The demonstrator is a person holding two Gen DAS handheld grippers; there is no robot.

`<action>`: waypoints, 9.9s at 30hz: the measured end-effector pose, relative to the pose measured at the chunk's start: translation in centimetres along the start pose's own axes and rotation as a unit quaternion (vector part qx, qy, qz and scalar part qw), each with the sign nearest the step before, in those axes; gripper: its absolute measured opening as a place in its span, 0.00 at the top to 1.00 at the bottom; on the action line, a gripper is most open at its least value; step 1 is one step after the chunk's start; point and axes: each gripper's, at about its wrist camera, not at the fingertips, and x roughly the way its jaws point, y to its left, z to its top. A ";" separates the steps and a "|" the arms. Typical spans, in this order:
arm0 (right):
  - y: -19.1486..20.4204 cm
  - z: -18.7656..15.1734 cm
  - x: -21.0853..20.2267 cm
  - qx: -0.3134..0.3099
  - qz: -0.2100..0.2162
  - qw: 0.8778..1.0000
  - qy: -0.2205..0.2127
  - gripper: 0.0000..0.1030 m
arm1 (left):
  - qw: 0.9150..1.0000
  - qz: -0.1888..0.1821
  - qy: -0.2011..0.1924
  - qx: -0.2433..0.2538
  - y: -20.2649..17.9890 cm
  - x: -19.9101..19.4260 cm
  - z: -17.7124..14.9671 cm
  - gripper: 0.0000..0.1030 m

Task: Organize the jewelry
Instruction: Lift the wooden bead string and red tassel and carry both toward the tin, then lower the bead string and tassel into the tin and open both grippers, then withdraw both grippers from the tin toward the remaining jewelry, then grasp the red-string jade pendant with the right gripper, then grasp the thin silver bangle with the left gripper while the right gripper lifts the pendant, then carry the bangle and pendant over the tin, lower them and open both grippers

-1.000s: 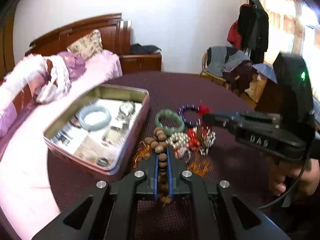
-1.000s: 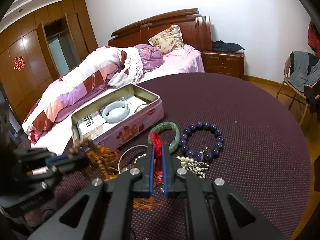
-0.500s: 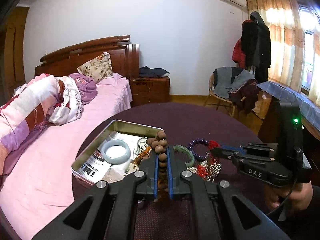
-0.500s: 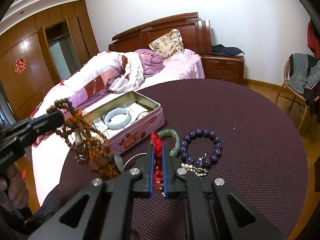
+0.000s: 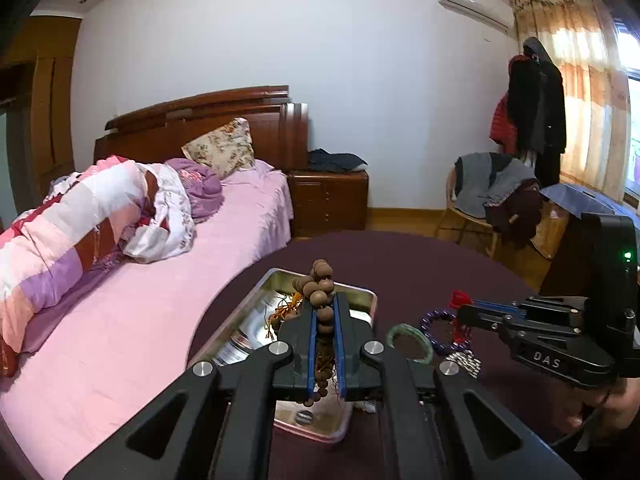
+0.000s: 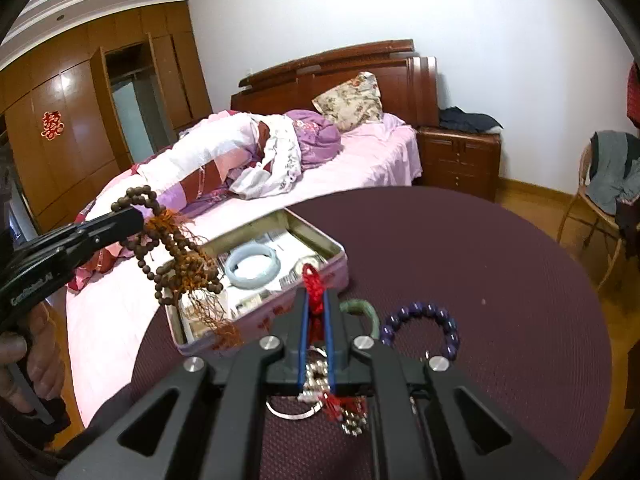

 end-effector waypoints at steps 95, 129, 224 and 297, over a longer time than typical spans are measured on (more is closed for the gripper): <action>5.3 -0.8 10.3 -0.024 0.068 0.994 0.080 0.59 | 0.995 0.062 0.070 -0.023 4.5 4.6 -4.1 0.20; -4.6 -5.6 1.0 0.033 -0.044 0.995 0.087 0.57 | 0.995 0.010 0.100 0.018 -4.9 4.8 -5.9 0.19; -4.9 -3.6 -0.8 0.024 -0.058 0.998 0.019 0.92 | 0.971 -0.084 0.220 0.032 -8.8 8.7 -7.9 0.93; 4.6 6.6 0.6 -0.059 0.057 0.995 -0.059 0.92 | 0.994 0.094 0.050 -0.001 4.3 3.0 1.0 0.98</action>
